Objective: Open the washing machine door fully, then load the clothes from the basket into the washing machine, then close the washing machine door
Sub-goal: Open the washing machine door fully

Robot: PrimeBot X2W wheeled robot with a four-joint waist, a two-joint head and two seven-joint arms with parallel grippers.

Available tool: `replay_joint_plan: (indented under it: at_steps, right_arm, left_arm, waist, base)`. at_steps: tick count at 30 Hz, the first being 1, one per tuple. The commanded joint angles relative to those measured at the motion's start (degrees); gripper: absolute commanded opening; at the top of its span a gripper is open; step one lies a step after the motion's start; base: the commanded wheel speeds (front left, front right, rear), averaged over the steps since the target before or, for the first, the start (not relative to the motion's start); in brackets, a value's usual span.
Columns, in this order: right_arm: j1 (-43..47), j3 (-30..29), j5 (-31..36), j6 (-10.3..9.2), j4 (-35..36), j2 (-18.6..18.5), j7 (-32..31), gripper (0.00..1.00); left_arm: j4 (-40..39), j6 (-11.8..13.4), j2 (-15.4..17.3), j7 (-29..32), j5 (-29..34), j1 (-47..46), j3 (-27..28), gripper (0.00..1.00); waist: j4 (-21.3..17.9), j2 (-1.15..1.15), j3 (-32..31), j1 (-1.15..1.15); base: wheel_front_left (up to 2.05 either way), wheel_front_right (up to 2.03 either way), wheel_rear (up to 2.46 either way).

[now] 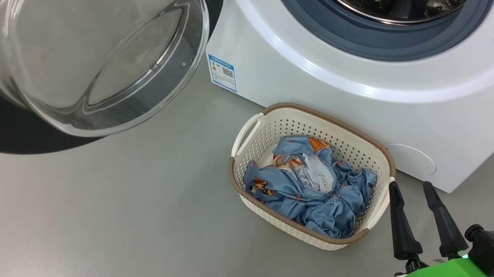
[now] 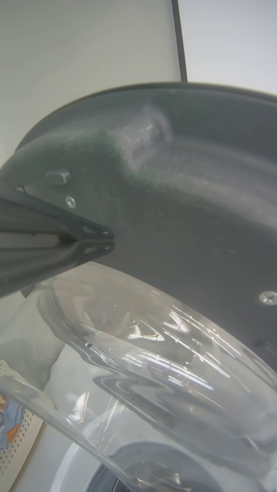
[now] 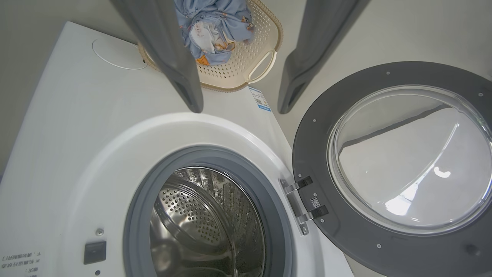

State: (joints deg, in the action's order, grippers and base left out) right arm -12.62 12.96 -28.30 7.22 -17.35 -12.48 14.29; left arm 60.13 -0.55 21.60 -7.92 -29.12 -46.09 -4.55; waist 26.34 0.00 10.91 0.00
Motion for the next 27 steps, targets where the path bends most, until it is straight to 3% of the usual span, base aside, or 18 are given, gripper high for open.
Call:
replay_joint_plan:
  at_steps: [1,21,23,24,25,27]
  right_arm:
    - [-1.1,1.0,-0.5,0.26,1.2,0.0,0.7,1.0]
    - [0.6,0.1,-0.9,0.26,1.2,1.6,0.7,1.0]
    - [0.7,0.1,-1.0,0.26,1.4,1.8,0.7,1.0]
    - [0.8,0.0,-1.0,0.26,1.5,1.9,0.7,1.0]
    - [0.9,0.0,-1.0,0.26,1.6,2.0,0.7,1.0]
    - [1.1,-0.1,-0.8,0.26,1.8,2.1,0.7,1.0]
  left_arm:
    - [-0.6,0.1,4.0,-0.8,0.6,-2.4,1.4,0.0]
    - [1.1,-4.4,3.4,-5.2,1.6,0.2,-2.3,0.02]
    - [0.3,-4.4,3.2,-5.6,1.4,1.2,-2.3,0.44]
    - [-0.1,-4.5,3.3,-5.7,1.2,1.8,-2.2,0.92]
    - [-0.6,-4.7,3.4,-5.8,1.1,2.4,-2.2,1.0]
    - [-1.6,-4.9,3.3,-6.0,0.9,3.7,-2.3,1.0]
  waist:
    - [0.0,0.0,-0.1,0.0]
    - [-1.9,0.0,-4.1,0.0]
    - [-2.6,0.0,-4.6,0.0]
    - [-3.1,0.0,-4.9,0.0]
    - [-3.5,0.0,-5.0,0.0]
    - [-4.5,0.0,-5.3,0.0]
  base:
    - [0.0,0.0,0.0]
    - [0.0,0.0,0.0]
    - [0.0,0.0,0.0]
    - [0.0,0.0,0.0]
    - [0.0,0.0,0.0]
    - [0.0,0.0,0.0]
